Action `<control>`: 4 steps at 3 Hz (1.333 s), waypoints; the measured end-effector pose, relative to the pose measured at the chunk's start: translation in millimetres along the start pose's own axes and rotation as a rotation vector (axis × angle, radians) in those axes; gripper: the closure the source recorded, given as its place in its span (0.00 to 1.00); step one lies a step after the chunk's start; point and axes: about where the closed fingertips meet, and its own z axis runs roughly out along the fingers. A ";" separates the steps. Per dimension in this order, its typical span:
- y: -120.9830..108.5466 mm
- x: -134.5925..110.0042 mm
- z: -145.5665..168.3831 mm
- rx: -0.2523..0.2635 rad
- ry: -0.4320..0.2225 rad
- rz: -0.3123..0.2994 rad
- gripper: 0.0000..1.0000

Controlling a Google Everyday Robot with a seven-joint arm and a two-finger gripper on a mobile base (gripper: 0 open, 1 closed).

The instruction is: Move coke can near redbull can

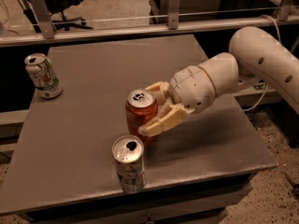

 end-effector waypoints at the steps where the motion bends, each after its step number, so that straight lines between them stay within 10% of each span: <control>1: 14.9 8.5 -11.6 -0.023 0.001 0.030 0.83; 4: 40.3 29.1 -18.9 -0.071 -0.027 0.056 0.12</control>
Offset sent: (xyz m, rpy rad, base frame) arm -0.0331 -0.0531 -0.0116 -0.0264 0.0813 0.0319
